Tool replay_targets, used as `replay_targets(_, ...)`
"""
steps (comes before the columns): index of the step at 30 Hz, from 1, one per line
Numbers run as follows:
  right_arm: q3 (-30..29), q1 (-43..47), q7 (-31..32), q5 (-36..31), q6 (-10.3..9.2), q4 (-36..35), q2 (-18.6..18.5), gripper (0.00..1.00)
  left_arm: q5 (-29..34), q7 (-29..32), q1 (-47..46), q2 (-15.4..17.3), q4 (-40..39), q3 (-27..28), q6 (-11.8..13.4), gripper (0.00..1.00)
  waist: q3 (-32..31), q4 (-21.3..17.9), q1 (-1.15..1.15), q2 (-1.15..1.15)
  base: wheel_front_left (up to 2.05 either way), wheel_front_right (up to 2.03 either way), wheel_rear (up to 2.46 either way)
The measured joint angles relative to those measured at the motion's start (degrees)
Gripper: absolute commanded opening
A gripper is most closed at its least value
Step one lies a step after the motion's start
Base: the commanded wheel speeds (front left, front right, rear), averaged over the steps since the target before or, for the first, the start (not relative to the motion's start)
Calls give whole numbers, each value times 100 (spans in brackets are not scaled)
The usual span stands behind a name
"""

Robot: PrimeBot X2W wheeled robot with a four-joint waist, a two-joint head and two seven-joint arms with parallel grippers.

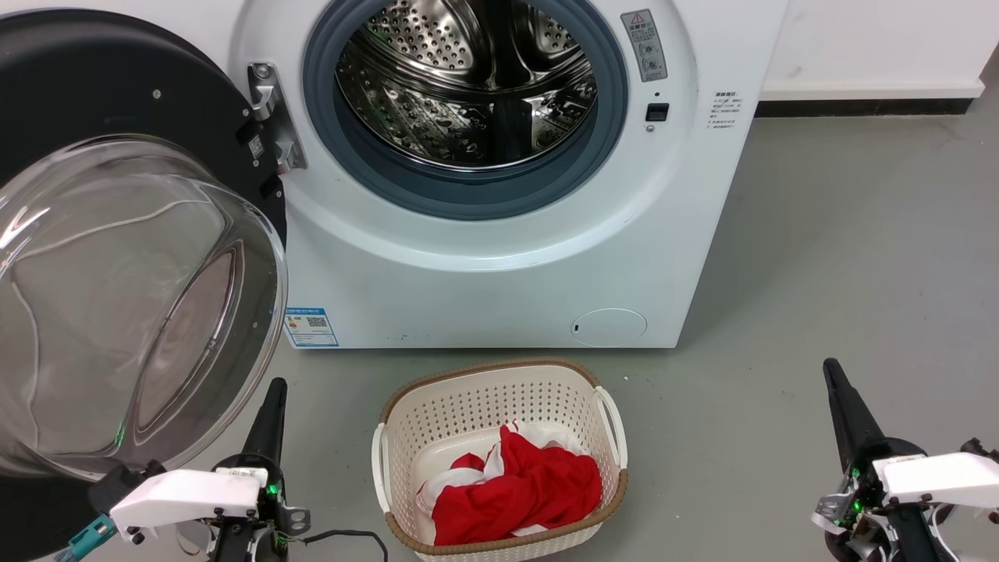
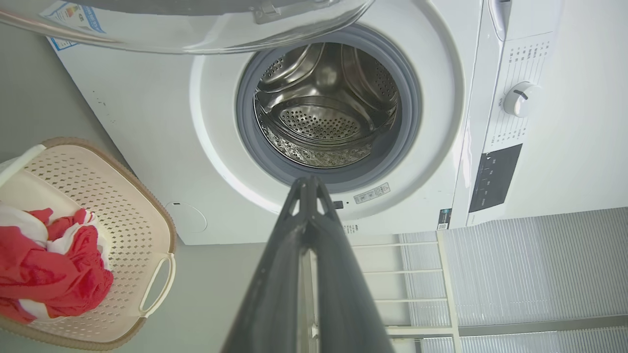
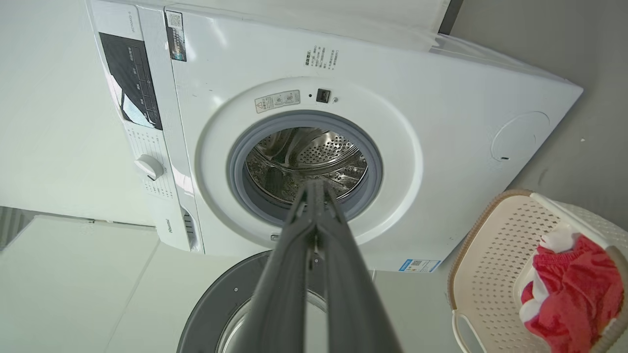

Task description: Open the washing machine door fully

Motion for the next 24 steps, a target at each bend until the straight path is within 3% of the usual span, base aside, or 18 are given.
replay_targets(24, -63, -133, 197, 981, 0, 155, 2, 0, -1015, 253, -85, -8, 60, 110, -118, 0, 13, 18, 0, 0, 0, 0, 0)
